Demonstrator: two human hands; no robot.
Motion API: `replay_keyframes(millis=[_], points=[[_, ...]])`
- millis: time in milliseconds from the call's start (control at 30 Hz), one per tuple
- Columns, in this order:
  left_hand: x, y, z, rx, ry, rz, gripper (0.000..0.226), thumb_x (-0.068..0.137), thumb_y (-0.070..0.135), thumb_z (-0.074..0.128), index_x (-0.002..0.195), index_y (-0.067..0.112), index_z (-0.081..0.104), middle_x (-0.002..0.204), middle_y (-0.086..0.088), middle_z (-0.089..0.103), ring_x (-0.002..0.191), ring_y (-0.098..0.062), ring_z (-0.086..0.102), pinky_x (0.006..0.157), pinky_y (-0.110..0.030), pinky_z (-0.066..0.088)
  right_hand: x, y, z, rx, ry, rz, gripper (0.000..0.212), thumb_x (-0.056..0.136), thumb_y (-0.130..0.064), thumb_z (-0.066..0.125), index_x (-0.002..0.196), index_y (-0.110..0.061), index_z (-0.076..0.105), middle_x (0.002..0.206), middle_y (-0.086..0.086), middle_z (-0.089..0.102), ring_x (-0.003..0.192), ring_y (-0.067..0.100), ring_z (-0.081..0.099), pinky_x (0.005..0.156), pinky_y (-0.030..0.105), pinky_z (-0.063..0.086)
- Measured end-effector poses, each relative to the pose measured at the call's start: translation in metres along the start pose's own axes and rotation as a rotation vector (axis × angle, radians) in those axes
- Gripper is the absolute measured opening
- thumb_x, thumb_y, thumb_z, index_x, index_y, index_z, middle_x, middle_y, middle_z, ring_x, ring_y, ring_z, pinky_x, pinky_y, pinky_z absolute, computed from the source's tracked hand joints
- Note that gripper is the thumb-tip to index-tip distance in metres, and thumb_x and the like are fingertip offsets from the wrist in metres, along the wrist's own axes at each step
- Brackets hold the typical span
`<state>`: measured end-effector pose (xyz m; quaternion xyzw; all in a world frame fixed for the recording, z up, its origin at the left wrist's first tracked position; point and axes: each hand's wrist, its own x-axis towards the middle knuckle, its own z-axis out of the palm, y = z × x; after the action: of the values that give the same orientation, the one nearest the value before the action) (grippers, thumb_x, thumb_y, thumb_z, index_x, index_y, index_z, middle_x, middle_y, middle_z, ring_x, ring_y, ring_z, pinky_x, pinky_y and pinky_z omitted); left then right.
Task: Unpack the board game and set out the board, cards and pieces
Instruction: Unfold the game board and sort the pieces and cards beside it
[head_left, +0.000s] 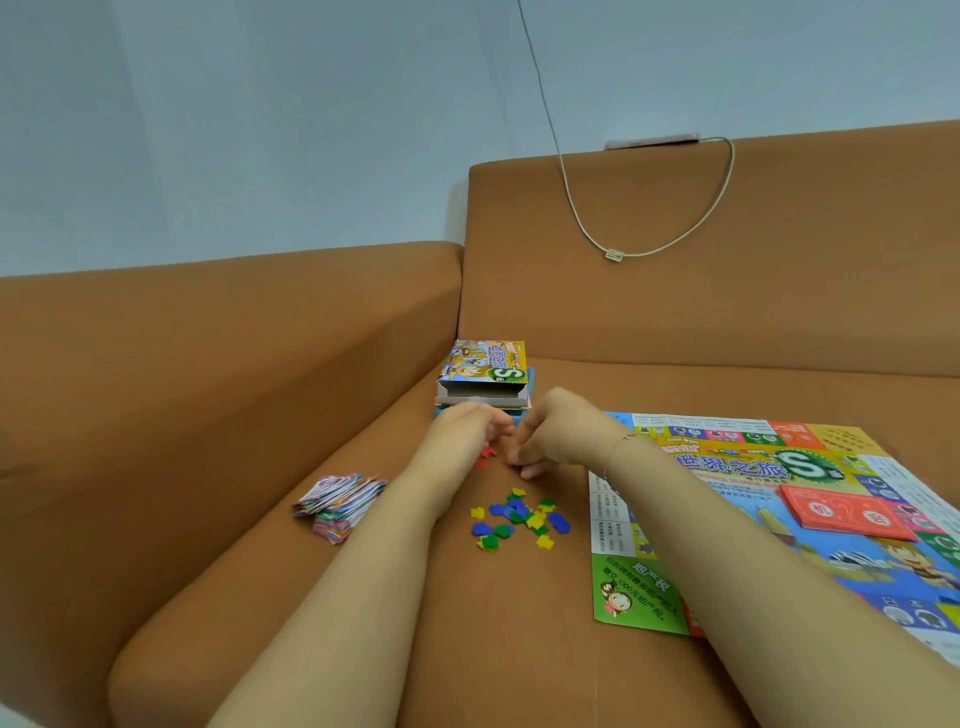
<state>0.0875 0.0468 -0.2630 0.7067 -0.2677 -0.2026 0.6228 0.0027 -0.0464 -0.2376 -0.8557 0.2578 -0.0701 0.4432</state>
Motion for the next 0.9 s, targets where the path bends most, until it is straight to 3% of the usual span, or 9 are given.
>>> replay_keyframes(millis=[100,167,267,367,500,700,900], points=[[-0.004,-0.001,-0.004,-0.067,-0.009,0.029,0.02,0.094,0.01,0.044,0.091,0.01,0.064,0.083,-0.001,0.068,0.083,-0.017,0.061,0.071,-0.022,0.044,0.0,-0.001,0.001,0.003,-0.009,-0.046,0.014,0.083,0.01,0.063,0.095,0.007,0.068,0.071,0.005,0.063,0.062,0.017,0.062,0.066,0.02,0.057],[-0.006,-0.002,-0.008,-0.08,-0.001,0.042,0.022,0.094,0.005,0.04,0.098,0.01,0.061,0.088,-0.003,0.068,0.089,-0.015,0.062,0.077,-0.019,0.044,0.0,0.001,0.0,0.005,0.022,-0.063,0.015,0.083,0.009,0.064,0.096,0.005,0.069,0.075,0.007,0.064,0.068,0.021,0.065,0.075,0.026,0.059],[-0.008,-0.006,-0.011,0.031,0.08,0.083,0.022,0.089,-0.003,0.048,0.091,0.013,0.063,0.091,-0.003,0.068,0.089,-0.011,0.061,0.072,-0.014,0.044,-0.003,0.003,-0.005,0.013,0.055,-0.072,0.013,0.083,0.008,0.063,0.092,0.002,0.07,0.074,0.008,0.065,0.075,0.026,0.067,0.084,0.03,0.056],[-0.016,-0.009,-0.013,0.314,0.129,0.191,0.033,0.082,-0.008,0.043,0.091,0.016,0.064,0.092,0.001,0.066,0.09,-0.013,0.06,0.063,-0.014,0.042,-0.007,0.007,-0.012,-0.039,0.077,-0.044,0.011,0.082,0.007,0.064,0.088,0.0,0.07,0.07,0.008,0.064,0.063,0.022,0.065,0.066,0.022,0.057],[-0.023,-0.013,-0.017,0.555,0.153,0.196,0.03,0.079,-0.003,0.053,0.095,0.02,0.065,0.092,0.007,0.062,0.091,-0.01,0.058,0.071,-0.016,0.04,-0.009,0.011,-0.013,-0.247,0.11,0.013,0.008,0.079,-0.005,0.073,0.081,-0.005,0.066,0.065,0.008,0.062,0.053,0.019,0.059,0.066,0.032,0.057],[-0.022,-0.014,-0.017,0.541,0.153,0.162,0.03,0.082,-0.006,0.054,0.089,0.022,0.062,0.098,0.002,0.066,0.093,-0.013,0.061,0.077,-0.019,0.044,-0.005,0.007,0.002,-0.354,0.202,-0.075,0.016,0.079,-0.013,0.072,0.09,-0.001,0.071,0.091,0.015,0.068,0.07,0.021,0.056,0.071,0.033,0.054],[-0.02,-0.017,-0.017,0.527,0.131,0.203,0.023,0.083,-0.004,0.059,0.093,0.016,0.066,0.098,0.0,0.067,0.085,-0.01,0.059,0.074,-0.016,0.043,-0.003,0.006,0.009,-0.354,0.222,-0.151,0.008,0.077,-0.014,0.074,0.082,-0.007,0.073,0.075,0.006,0.062,0.066,0.018,0.054,0.069,0.03,0.052]])
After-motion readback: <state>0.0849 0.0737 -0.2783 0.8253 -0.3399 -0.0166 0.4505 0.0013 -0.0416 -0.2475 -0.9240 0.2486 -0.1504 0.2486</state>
